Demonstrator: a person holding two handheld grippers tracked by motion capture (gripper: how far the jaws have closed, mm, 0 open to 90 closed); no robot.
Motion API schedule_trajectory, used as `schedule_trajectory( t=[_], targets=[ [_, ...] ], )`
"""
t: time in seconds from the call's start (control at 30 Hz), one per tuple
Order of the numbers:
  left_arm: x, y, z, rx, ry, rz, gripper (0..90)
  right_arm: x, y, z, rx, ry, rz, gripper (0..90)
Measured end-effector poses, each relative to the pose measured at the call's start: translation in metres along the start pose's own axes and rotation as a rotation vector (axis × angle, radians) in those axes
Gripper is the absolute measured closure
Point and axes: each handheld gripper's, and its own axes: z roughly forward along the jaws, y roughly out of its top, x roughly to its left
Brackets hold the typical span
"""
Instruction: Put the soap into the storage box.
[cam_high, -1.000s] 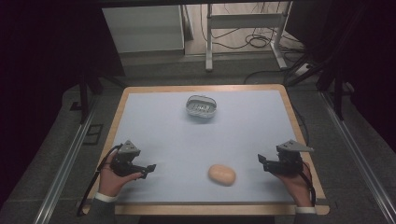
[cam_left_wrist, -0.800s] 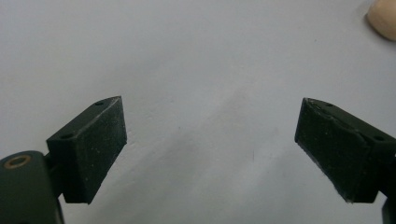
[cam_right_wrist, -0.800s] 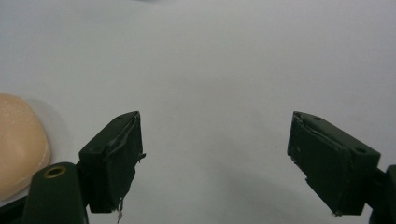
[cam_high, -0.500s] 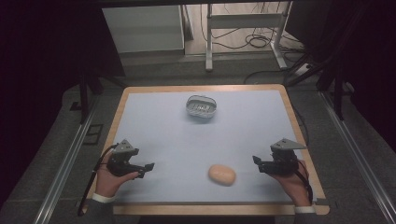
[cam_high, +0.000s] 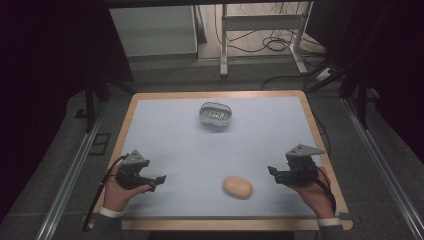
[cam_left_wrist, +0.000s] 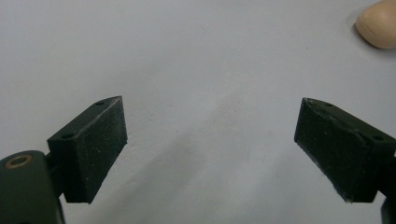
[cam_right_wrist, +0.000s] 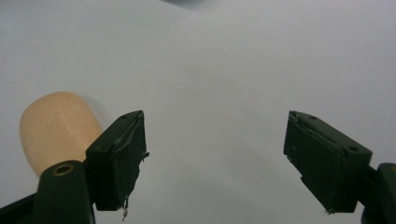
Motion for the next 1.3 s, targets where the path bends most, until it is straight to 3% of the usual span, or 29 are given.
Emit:
schedule_trajectory(
  t=[0.4, 0.43, 0.6, 0.7, 0.8, 0.9, 1.3],
  targets=[
    [0.0, 0.0, 0.002, 0.014, 0.002, 0.001, 9.6, 0.018, 0.016, 0.007, 0.051, 0.066, -0.074, 22.2],
    [0.0, 0.0, 0.002, 0.016, 0.002, 0.004, 9.6, 0.023, 0.018, 0.008, 0.066, 0.064, -0.105, 22.5],
    [0.001, -0.001, 0.001, 0.016, 0.003, 0.002, 9.6, 0.033, 0.024, 0.012, 0.099, 0.073, -0.15, 22.6],
    [0.001, -0.001, 0.002, 0.017, 0.003, 0.004, 9.6, 0.045, 0.029, 0.016, 0.111, 0.107, -0.176, 22.6],
    [0.0, -0.001, 0.002, 0.017, 0.002, 0.004, 9.6, 0.05, 0.031, 0.019, 0.117, 0.124, -0.19, 22.6],
    [0.0, -0.001, 0.002, 0.02, 0.001, 0.005, 9.6, 0.061, 0.033, 0.025, 0.145, 0.176, -0.198, 22.6],
    [0.001, -0.001, 0.002, 0.021, 0.0, 0.003, 9.6, 0.072, 0.034, 0.037, 0.198, 0.197, -0.231, 22.7]
  ],
)
